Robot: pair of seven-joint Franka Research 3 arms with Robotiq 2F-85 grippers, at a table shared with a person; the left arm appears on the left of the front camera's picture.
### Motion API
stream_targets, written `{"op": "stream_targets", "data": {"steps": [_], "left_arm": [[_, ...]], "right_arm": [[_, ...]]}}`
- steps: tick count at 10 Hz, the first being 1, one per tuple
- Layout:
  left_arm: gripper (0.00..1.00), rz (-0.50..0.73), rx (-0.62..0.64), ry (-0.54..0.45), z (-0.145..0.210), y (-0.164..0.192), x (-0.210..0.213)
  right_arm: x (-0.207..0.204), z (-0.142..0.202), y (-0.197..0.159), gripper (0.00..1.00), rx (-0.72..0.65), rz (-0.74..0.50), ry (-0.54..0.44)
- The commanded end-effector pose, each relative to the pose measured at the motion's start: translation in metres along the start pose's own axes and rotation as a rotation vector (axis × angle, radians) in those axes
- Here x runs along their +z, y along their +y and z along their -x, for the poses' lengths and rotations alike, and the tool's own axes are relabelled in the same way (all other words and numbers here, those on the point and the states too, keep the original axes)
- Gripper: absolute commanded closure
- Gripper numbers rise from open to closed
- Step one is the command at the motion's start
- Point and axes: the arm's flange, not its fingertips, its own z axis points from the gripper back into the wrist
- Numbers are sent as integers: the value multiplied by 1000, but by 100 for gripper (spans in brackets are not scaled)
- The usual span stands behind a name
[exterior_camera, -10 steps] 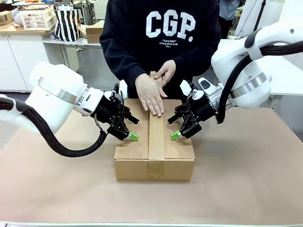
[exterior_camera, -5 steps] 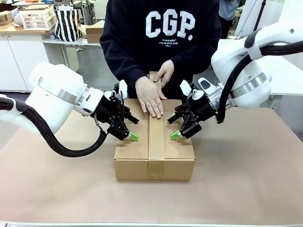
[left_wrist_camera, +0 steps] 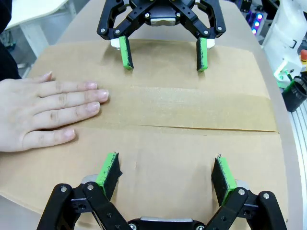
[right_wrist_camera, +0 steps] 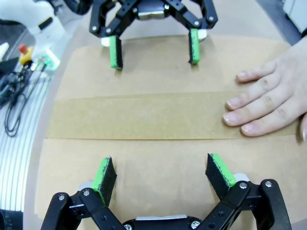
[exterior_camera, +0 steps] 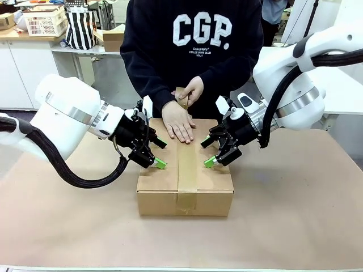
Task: Pack the gift set into the box.
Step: Press and hold the closed box until the human finishes sealing it.
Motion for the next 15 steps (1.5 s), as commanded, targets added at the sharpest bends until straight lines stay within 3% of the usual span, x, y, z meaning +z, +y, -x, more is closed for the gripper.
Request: {"op": "stream_targets", "data": {"steps": [1, 15], "left_arm": [[0, 0, 1, 5, 2, -1, -1], [0, 0, 1, 5, 2, -1, -1]], "right_arm": [[-3, 3, 0, 0, -7, 3, 7], [-3, 3, 0, 0, -7, 3, 7]]}}
